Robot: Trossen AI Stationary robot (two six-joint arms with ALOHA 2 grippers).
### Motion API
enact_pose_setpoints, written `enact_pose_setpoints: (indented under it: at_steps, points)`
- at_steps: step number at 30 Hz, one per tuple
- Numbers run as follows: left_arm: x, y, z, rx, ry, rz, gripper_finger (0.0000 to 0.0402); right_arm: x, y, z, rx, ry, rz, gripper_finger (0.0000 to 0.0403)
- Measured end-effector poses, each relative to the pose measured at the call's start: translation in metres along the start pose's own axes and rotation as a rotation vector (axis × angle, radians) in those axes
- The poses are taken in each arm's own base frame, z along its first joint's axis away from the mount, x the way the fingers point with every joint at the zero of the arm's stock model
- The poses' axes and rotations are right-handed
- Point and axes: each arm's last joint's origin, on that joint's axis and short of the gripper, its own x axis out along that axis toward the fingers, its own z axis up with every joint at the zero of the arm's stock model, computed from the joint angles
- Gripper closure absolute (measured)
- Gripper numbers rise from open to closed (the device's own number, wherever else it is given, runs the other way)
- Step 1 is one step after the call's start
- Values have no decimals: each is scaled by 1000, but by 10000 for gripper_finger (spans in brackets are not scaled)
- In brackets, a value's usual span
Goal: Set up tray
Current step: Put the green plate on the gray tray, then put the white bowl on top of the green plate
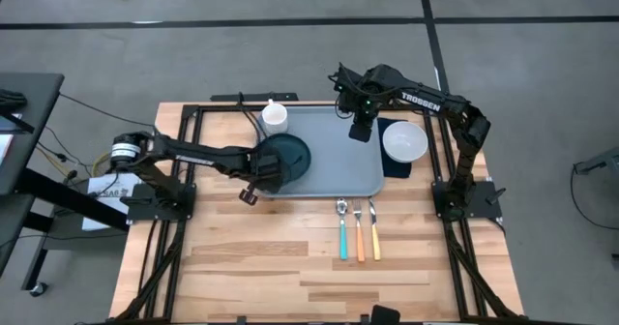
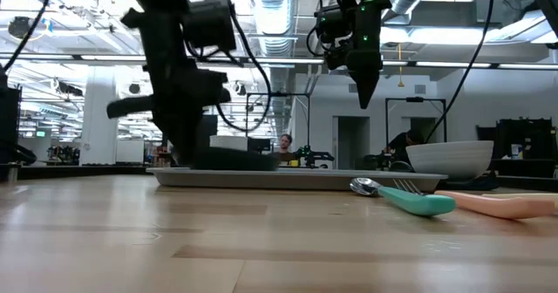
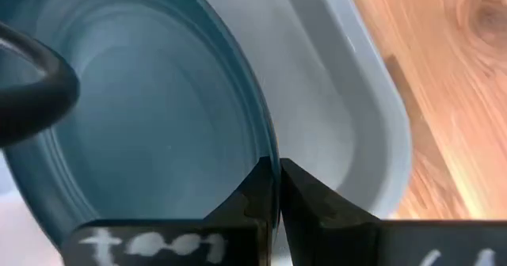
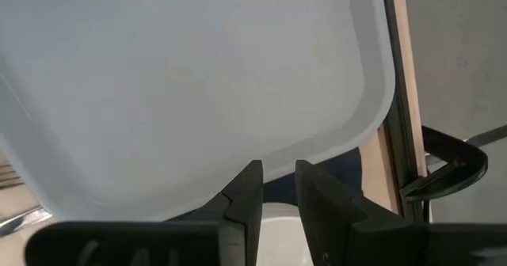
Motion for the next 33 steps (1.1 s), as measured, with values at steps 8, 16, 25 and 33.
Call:
enact_pose_setpoints:
  at_steps: [8, 16, 25, 33]
  points:
    - [5, 4, 2, -16, -54, -29, 399, 0, 0, -1, -1, 12, 3, 332]
    - [5, 4, 2, -58, -58, -39, 379, 0, 0, -2, 5, 17, 5, 332]
    - [5, 3, 1, -94, -62, -64, 324, 0, 5, -1, 5, 21, 6, 332]
    - [-17, 12, -12, -151, -172, -133, 300, -2, 14, -7, -23, 105, 32, 332]
